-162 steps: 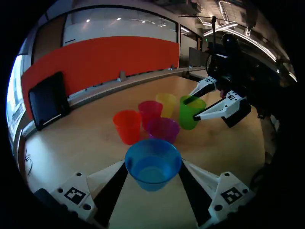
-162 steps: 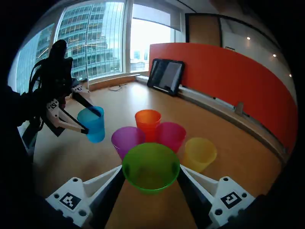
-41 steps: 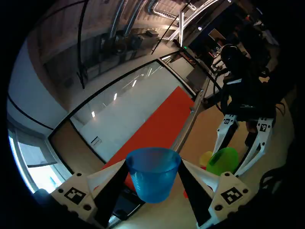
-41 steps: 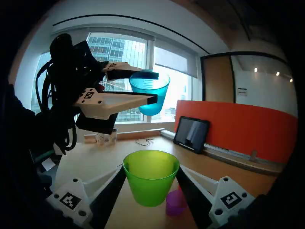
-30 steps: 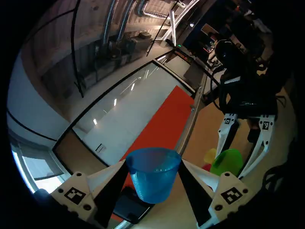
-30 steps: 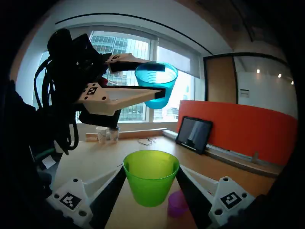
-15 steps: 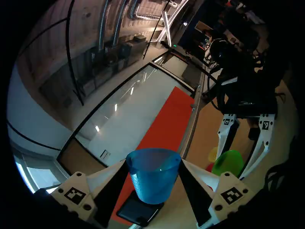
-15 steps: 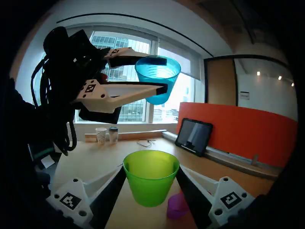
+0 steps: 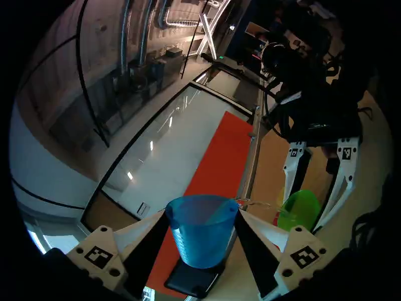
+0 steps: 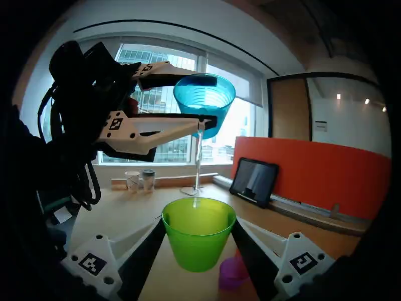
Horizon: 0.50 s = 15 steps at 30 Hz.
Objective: Pour water
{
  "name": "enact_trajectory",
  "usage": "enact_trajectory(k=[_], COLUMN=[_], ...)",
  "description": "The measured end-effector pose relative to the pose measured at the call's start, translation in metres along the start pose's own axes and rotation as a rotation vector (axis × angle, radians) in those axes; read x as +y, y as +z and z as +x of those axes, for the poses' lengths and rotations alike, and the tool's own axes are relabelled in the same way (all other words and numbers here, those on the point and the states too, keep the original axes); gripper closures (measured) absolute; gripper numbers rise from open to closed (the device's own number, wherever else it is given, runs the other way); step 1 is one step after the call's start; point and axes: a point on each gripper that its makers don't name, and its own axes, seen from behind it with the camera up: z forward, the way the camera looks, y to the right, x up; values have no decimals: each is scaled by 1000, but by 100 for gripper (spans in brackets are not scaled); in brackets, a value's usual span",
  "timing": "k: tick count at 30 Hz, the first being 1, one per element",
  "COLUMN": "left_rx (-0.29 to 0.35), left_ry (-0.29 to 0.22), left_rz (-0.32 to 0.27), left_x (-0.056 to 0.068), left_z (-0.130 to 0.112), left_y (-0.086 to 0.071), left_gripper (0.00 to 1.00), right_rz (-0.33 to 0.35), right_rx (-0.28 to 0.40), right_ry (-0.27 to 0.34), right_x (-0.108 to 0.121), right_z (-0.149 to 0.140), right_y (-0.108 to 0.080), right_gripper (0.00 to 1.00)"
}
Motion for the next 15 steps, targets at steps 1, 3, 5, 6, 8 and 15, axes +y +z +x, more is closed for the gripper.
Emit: enact_trajectory(k=[1,3,5,6,8,15], left_rx=[-2,-4,-4,-5,-6,-8], left_ry=[6,16,23,27,36,70], left_rz=[1,2,3,3,4,12], left_x=[0,1,2,2,1,-1], left_z=[0,0,0,0,0,0], left_y=[0,1,1,1,2,3], left_gripper=[13,13,13,13,13,13], right_rz=[0,0,0,1,1,-2], right_rx=[1,2,2,2,2,2], right_ry=[1,1,0,-1,-3,-3], right_x=[0,0,0,0,0,1], right_z=[0,0,0,0,1,1], right_y=[0,0,-1,-1,-1,-3], right_gripper=[9,9,9,9,9,9])
